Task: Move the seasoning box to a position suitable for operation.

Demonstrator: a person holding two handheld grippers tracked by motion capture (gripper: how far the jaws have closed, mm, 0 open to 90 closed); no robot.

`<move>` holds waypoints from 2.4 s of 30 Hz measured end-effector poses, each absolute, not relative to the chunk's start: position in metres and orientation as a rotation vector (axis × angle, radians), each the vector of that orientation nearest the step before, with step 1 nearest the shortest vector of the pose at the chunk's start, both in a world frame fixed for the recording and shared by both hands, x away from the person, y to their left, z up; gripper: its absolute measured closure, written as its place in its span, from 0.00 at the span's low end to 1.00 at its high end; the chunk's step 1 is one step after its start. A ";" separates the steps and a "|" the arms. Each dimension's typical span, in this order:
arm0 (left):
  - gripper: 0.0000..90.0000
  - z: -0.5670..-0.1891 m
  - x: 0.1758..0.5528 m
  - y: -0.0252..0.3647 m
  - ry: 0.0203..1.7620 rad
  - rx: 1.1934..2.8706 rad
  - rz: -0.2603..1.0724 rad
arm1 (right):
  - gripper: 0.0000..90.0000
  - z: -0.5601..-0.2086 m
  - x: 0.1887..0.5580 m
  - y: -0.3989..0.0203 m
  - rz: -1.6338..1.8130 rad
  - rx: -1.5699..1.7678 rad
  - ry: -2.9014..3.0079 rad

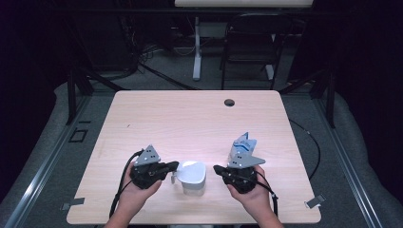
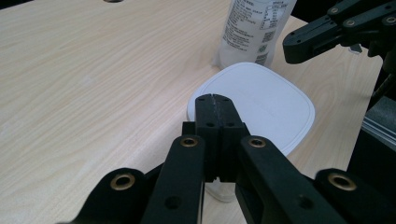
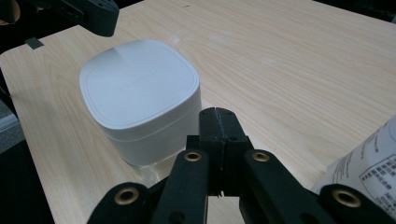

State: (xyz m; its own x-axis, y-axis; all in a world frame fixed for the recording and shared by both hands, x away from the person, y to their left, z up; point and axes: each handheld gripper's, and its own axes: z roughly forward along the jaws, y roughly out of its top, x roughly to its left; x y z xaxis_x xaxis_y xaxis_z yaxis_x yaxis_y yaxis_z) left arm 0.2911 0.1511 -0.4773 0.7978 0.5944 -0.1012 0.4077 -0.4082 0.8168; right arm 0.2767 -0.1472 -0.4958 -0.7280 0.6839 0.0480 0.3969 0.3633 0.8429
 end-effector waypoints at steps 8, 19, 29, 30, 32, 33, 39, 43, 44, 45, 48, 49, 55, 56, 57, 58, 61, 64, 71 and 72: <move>1.00 -0.474 0.295 0.143 0.727 2.108 0.254 | 1.00 -0.489 0.280 -0.142 1.303 0.897 2.354; 1.00 -0.477 0.292 0.143 0.744 2.132 0.279 | 1.00 -0.490 0.272 -0.139 1.242 0.854 2.410; 1.00 -0.479 0.292 0.139 0.727 2.138 0.282 | 1.00 -0.494 0.270 -0.139 1.229 0.856 2.437; 1.00 -0.479 0.291 0.138 0.727 2.139 0.284 | 1.00 -0.494 0.270 -0.139 1.227 0.854 2.439; 1.00 -0.479 0.291 0.138 0.730 2.135 0.287 | 1.00 -0.495 0.270 -0.138 1.224 0.847 2.444; 1.00 -0.479 0.291 0.138 0.733 2.131 0.291 | 1.00 -0.495 0.270 -0.137 1.223 0.845 2.447; 1.00 -0.480 0.290 0.140 0.738 2.125 0.276 | 1.00 -0.498 0.269 -0.134 1.220 0.845 2.451; 1.00 -0.481 0.290 0.141 0.741 2.116 0.276 | 1.00 -0.499 0.269 -0.134 1.216 0.844 2.455; 1.00 -0.481 0.290 0.141 0.742 2.115 0.276 | 1.00 -0.499 0.269 -0.134 1.216 0.841 2.459; 1.00 -0.481 0.290 0.140 0.744 2.112 0.283 | 1.00 -0.500 0.269 -0.134 1.214 0.843 2.460; 1.00 -0.481 0.289 0.141 0.747 2.112 0.285 | 1.00 -0.500 0.269 -0.133 1.211 0.837 2.462; 1.00 -0.481 0.289 0.141 0.747 2.112 0.286 | 1.00 -0.500 0.269 -0.133 1.214 0.837 2.463; 1.00 -0.481 0.290 0.144 0.762 2.115 0.282 | 1.00 -0.502 0.269 -0.132 1.212 0.835 2.471; 1.00 -0.481 0.290 0.144 0.763 2.114 0.282 | 1.00 -0.503 0.269 -0.131 1.218 0.838 2.471; 1.00 -0.481 0.290 0.144 0.764 2.113 0.281 | 1.00 -0.503 0.269 -0.131 1.214 0.835 2.473; 1.00 -0.481 0.290 0.144 0.764 2.113 0.281 | 1.00 -0.504 0.269 -0.130 1.218 0.830 2.476; 1.00 -0.481 0.290 0.144 0.763 2.113 0.282 | 1.00 -0.504 0.268 -0.128 1.225 0.817 2.472; 1.00 -0.481 0.290 0.144 0.764 2.111 0.281 | 1.00 -0.505 0.267 -0.126 1.230 0.812 2.475; 1.00 -0.481 0.290 0.144 0.764 2.112 0.282 | 1.00 -0.505 0.267 -0.125 1.233 0.802 2.477; 1.00 -0.481 0.290 0.144 0.764 2.112 0.283 | 1.00 -0.505 0.267 -0.125 1.231 0.800 2.480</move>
State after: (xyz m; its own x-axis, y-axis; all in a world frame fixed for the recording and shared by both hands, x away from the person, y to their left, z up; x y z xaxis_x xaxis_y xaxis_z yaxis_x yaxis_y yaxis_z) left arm 0.2895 0.1441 -0.4813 0.7877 0.6122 -0.0686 0.4199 -0.4520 0.7870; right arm 0.2665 -0.1250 -0.5049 -0.8149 0.5795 0.0125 0.3602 0.4895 0.7941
